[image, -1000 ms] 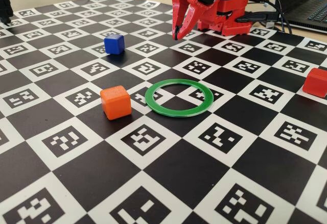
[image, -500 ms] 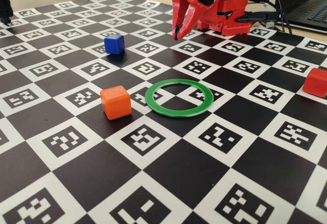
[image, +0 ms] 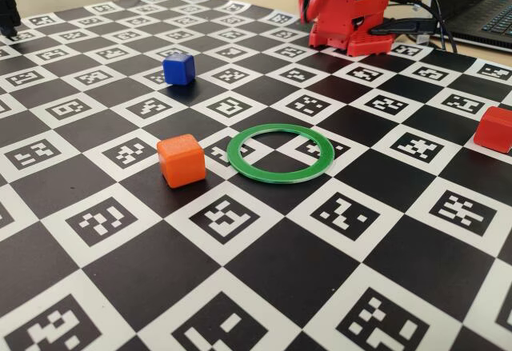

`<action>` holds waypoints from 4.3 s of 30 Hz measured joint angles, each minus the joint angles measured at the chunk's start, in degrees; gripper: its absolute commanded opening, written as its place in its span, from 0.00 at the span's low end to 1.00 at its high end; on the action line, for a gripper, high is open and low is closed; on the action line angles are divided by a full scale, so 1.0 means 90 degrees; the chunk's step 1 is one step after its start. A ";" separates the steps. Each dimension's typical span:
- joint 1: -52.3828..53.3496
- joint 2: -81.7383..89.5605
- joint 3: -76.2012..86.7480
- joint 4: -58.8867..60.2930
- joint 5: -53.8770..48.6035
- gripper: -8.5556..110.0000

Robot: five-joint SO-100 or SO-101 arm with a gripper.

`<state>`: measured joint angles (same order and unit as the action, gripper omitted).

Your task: Grab the red cube then put it in the green circle then put the blue cube on top and finally the orange cube on top

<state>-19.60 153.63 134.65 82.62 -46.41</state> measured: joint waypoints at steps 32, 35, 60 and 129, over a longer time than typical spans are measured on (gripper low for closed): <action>-0.3203 -0.4824 -0.6846 0.1914 0.3838 0.38; -0.3242 -0.5293 -0.7041 0.1914 0.3740 0.38; -0.4326 -0.8457 -0.7646 0.1914 0.2520 0.42; -0.4287 -0.8711 -0.4180 -0.2510 0.2617 0.43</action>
<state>-58.18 75.23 97.03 60.03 -22.85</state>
